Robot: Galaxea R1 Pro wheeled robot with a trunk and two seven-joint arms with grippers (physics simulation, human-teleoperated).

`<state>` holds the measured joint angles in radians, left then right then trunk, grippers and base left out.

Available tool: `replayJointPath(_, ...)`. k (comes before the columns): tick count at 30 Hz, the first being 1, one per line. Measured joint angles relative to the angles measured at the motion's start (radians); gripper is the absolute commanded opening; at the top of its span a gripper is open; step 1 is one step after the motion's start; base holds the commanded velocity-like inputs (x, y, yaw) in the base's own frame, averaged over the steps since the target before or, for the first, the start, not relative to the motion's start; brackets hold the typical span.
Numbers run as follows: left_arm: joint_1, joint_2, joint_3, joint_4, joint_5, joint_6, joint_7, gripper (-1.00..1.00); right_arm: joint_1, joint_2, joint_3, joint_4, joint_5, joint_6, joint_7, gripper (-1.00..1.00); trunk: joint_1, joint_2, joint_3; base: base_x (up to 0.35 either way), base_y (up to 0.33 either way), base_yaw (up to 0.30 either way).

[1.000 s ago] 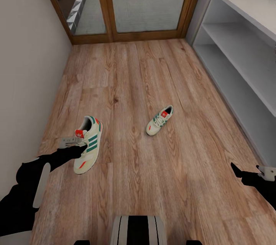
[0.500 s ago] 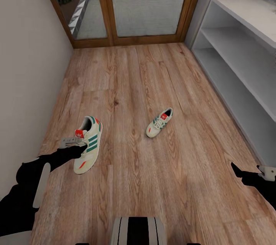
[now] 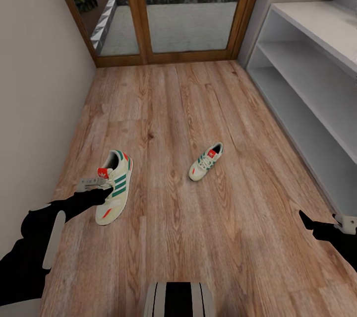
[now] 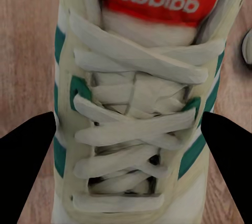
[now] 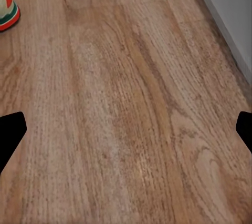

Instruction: Pick up the two gym shoes and the two sandals from the corridor floor and place them onto the hallstand (shoe rack) in the corridor, making sure they are on the rack and not on the floor. Arrange them so the two gym shoes are next to each other and the two sandals are next to each other.

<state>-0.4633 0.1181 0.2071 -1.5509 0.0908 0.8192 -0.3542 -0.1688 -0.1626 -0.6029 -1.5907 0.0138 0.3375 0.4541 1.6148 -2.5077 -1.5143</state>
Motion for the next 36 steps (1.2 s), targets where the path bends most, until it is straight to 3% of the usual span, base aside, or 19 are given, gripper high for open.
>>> replayJointPath(20, 0.000, 0.000, -0.002, 0.000, 0.000, 0.000, 0.000, -1.00, 0.000, -0.001, 0.000, 0.000, 0.000, 0.000, 0.000, 1.00, 0.000, 0.000, 0.032, -0.001, 0.002, 0.000)
replayJointPath(36, 0.000, 0.000, -0.003, 0.000, 0.000, 0.000, -0.001, -1.00, 0.000, -0.001, 0.000, 0.000, 0.001, 0.000, 0.000, 1.00, 0.000, 0.000, 0.057, -0.071, 0.147, 0.000)
